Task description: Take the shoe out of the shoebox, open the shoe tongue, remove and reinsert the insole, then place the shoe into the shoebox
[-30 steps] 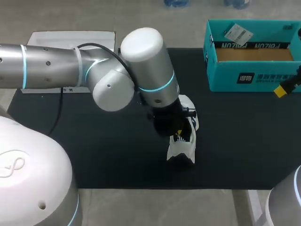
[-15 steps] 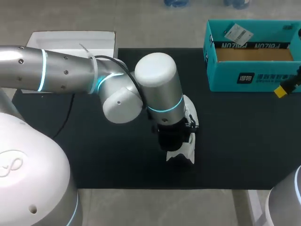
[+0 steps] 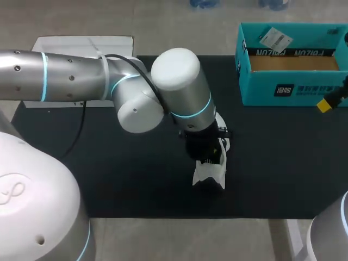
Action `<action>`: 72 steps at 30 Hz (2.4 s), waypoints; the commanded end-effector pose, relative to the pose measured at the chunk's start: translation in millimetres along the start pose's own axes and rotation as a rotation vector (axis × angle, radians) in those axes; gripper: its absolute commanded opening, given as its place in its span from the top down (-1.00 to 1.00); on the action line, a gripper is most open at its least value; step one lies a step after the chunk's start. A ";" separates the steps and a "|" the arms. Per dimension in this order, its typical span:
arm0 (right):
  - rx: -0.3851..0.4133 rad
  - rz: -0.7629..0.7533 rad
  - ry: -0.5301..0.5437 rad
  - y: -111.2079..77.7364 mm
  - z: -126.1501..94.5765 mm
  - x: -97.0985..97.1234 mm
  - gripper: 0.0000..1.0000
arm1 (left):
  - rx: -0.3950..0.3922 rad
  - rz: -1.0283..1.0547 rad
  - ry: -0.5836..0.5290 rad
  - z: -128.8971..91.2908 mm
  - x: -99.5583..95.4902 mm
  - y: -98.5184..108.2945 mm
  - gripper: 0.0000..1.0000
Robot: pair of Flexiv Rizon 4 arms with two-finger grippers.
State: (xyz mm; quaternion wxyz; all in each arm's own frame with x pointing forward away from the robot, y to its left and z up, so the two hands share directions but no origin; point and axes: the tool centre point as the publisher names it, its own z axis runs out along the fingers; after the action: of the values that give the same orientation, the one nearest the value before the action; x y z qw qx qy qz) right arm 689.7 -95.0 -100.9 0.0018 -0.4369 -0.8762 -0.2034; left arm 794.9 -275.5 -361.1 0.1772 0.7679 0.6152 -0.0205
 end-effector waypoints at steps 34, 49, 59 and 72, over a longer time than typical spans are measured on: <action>0.006 0.001 0.002 2.6 0.7 -1.2 -1.00 | -0.081 -0.062 0.107 4.3 18.1 35.3 -1.00; 0.006 0.001 0.002 2.6 0.7 -1.2 -1.00 | -0.099 -0.008 0.130 -49.5 3.9 44.5 -1.00; 0.006 0.001 0.002 2.6 0.7 -1.2 -1.00 | -0.182 -0.023 0.097 -96.8 -2.1 68.4 -1.00; 0.006 0.001 0.002 2.6 0.7 -1.2 -1.00 | -0.230 -0.107 0.054 -105.8 5.8 120.6 1.00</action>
State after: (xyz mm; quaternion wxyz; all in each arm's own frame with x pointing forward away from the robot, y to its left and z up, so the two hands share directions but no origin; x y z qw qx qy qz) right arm 688.8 -95.4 -101.0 0.0014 -0.4371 -0.8759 -0.2042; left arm 886.0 -258.6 -228.6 0.2474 0.7074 0.6587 0.0666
